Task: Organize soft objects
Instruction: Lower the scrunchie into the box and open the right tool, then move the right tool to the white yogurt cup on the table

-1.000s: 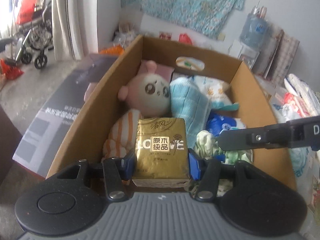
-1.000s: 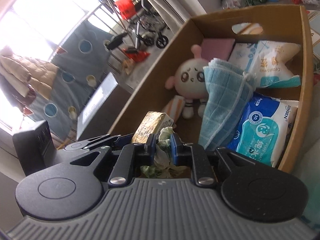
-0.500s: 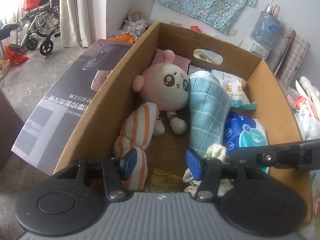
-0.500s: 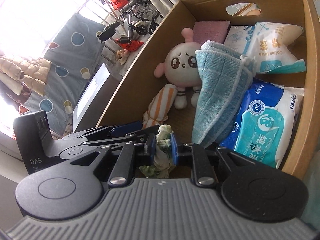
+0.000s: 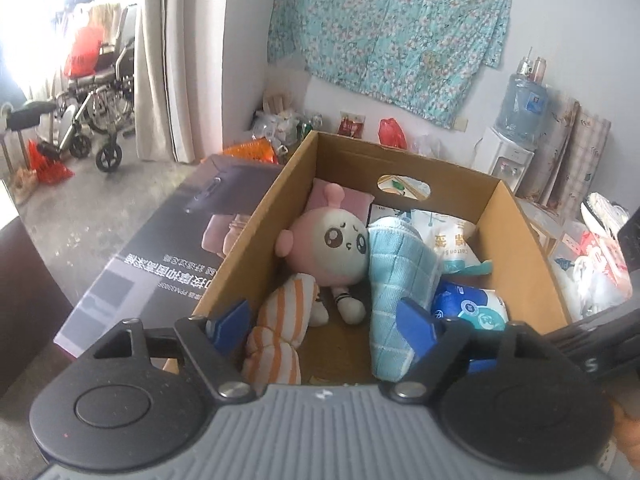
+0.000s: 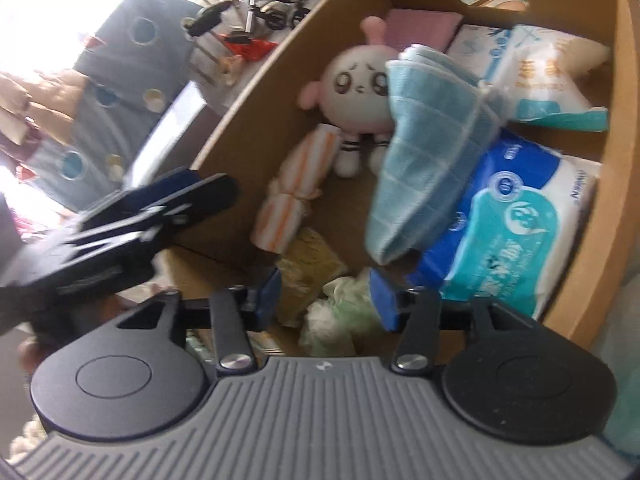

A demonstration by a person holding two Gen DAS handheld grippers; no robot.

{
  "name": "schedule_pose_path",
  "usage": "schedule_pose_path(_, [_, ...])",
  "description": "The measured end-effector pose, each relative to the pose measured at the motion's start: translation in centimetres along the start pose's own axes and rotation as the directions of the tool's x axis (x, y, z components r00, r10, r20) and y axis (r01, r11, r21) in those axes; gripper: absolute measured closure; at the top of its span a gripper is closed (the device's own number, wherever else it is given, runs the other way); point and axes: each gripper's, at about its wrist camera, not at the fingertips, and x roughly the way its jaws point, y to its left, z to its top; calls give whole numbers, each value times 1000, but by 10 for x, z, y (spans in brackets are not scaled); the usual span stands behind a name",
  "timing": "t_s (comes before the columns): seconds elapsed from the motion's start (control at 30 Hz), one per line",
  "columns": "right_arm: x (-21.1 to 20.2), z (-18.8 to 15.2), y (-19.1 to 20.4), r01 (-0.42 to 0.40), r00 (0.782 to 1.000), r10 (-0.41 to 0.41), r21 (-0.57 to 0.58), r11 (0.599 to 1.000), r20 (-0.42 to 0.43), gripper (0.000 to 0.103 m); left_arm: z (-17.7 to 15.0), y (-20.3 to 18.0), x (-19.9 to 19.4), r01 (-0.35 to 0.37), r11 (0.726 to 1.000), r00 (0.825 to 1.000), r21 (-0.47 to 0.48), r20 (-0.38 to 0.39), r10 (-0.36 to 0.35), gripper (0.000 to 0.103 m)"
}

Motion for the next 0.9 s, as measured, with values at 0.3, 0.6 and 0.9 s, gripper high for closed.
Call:
schedule_pose_path(0.3, [-25,-5,-3,-51,995,50,7,999,90,49,-4,-2,-18,5,1000,999,-4,41,-5,20])
schedule_pose_path(0.6, [-122,-52,-34,-138,934,107,68,988,340,38,-22,-36,-64,87,995,987,50,133,-93,11])
schedule_pose_path(0.9, [-266,-173,-104,-29,771,-134,246,969,622,25,-58,-141,-100,388,888,898,248,117,-425,4])
